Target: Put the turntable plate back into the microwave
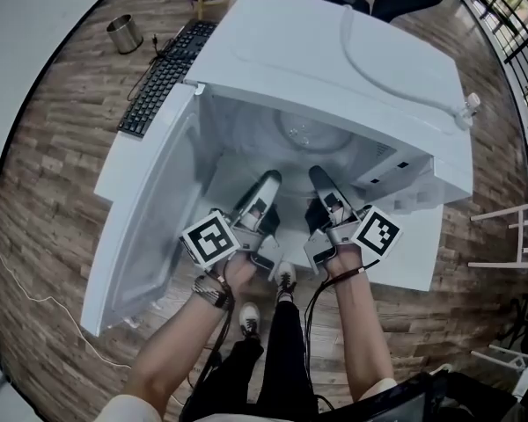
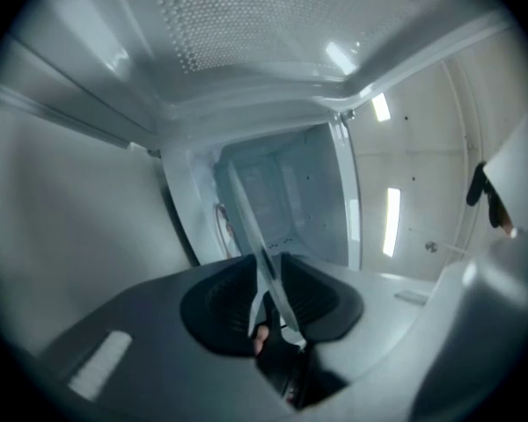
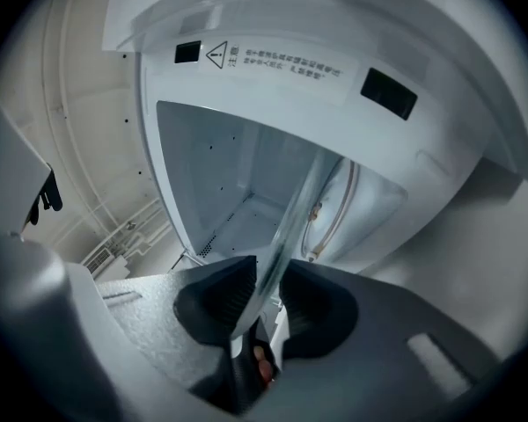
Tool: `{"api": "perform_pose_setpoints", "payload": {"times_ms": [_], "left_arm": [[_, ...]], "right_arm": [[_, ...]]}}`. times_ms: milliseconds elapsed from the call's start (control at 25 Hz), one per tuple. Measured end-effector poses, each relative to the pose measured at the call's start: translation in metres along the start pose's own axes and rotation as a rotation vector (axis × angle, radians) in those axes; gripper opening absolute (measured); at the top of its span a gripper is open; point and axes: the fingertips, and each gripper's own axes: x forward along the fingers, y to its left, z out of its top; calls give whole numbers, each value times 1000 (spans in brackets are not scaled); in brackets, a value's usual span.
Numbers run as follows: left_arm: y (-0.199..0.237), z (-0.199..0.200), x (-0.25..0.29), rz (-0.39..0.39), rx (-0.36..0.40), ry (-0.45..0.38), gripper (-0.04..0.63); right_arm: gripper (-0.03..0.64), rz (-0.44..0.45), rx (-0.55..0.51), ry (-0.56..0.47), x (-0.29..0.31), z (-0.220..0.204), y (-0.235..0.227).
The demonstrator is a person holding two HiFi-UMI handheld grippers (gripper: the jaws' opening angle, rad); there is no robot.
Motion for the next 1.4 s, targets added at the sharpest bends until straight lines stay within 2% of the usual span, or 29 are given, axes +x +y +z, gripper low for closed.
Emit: {"api": "perform_pose_setpoints", "payload": {"times_ms": [200,320,480,680,1000,1200,1400], "left_arm": [[-1,7,17,8,70,24,98],[1,9,24,11,79,32,98],[7,13,33,17,65,27,101],[9,22,38,13,53,7,106],[2,28,42,4,9,-40,106],[0,30,43,-29,-28,-59,112],[0,30,42,-35,-51,-75,115]], "right_arm": [[89,-20,22,-13,6,11,-9],[89,-25,33,-20,9,16,-13],[89,-39,21,-22,18,24,-19],[91,-32,64,-47,27,27,-14],[100,-72,123,-39,30,27,-16],[95,-96,179,-25,31,23,-20],[95,-95,181,-17,34,24,-19]]}}
